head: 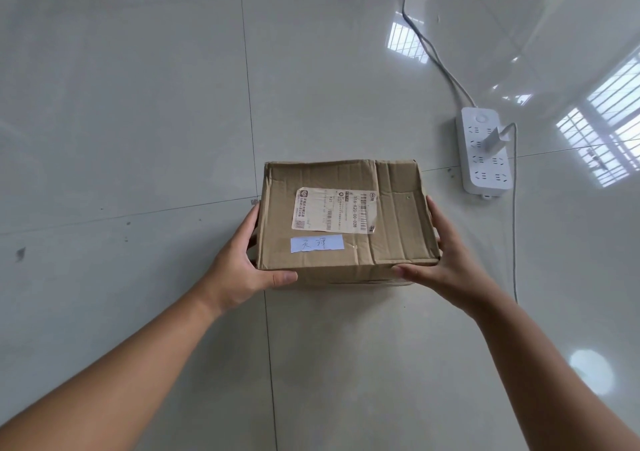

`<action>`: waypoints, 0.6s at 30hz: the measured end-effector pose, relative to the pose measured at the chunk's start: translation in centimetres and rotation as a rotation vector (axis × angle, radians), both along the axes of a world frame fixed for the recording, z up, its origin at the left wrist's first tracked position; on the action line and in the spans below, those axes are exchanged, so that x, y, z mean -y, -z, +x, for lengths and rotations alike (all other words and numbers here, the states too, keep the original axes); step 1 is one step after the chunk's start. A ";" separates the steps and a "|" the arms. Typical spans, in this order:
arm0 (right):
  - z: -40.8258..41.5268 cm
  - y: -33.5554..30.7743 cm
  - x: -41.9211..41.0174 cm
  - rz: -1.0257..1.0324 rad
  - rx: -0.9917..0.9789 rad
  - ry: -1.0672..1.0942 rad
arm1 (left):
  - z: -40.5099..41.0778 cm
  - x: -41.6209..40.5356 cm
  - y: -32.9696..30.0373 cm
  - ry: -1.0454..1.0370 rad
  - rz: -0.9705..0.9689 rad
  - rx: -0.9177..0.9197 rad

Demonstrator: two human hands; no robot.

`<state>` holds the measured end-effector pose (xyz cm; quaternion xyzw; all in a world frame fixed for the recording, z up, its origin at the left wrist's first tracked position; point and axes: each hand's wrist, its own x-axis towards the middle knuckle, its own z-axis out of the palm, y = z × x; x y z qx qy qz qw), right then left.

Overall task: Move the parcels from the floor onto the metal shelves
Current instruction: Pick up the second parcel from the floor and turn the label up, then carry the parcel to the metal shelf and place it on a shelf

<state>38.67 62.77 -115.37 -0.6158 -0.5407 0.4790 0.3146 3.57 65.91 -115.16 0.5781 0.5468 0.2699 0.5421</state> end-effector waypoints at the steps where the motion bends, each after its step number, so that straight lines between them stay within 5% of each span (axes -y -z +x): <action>1: -0.1 -0.5 0.0 0.013 0.002 0.002 | -0.1 0.0 -0.6 0.004 0.001 -0.003; 7: -1.3 -8.0 0.4 0.070 -0.004 0.005 | -1.4 0.8 -10.1 -0.019 0.057 -0.029; 18: -2.8 -33.0 1.7 0.162 0.004 -0.091 | -3.6 4.9 -35.3 -0.105 0.121 -0.058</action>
